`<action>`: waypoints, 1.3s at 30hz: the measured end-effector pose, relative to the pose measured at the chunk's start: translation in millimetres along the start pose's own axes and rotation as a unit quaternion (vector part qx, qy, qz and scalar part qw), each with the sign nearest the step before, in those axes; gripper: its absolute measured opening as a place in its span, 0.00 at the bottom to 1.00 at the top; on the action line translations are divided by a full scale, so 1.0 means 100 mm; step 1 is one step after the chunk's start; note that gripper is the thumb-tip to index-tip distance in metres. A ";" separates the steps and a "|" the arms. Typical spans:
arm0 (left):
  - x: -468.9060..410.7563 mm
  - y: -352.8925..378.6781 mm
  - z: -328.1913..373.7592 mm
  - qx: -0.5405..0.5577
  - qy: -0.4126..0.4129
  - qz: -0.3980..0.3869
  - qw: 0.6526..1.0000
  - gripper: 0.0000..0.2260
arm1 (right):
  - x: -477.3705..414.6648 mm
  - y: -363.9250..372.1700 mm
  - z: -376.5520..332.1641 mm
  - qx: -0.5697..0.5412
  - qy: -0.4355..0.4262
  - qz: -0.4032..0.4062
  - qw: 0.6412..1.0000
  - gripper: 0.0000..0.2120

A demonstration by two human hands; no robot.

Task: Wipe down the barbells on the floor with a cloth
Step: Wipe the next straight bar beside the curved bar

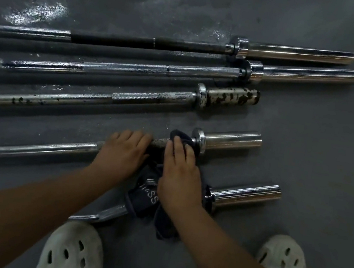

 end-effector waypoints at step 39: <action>-0.11 0.16 -0.10 0.020 -0.025 -0.218 0.975 0.12 | -0.09 -0.07 0.46 -0.010 0.074 -0.054 0.996 0.44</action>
Point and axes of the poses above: each hand's wrist, its own x-axis away from the middle knuckle, its own y-axis out of the palm, z = x × y, the point moved 9 cm from there along -x, towards the middle knuckle, and after that the axes turned 8 degrees about -x, right-handed, at the moved point
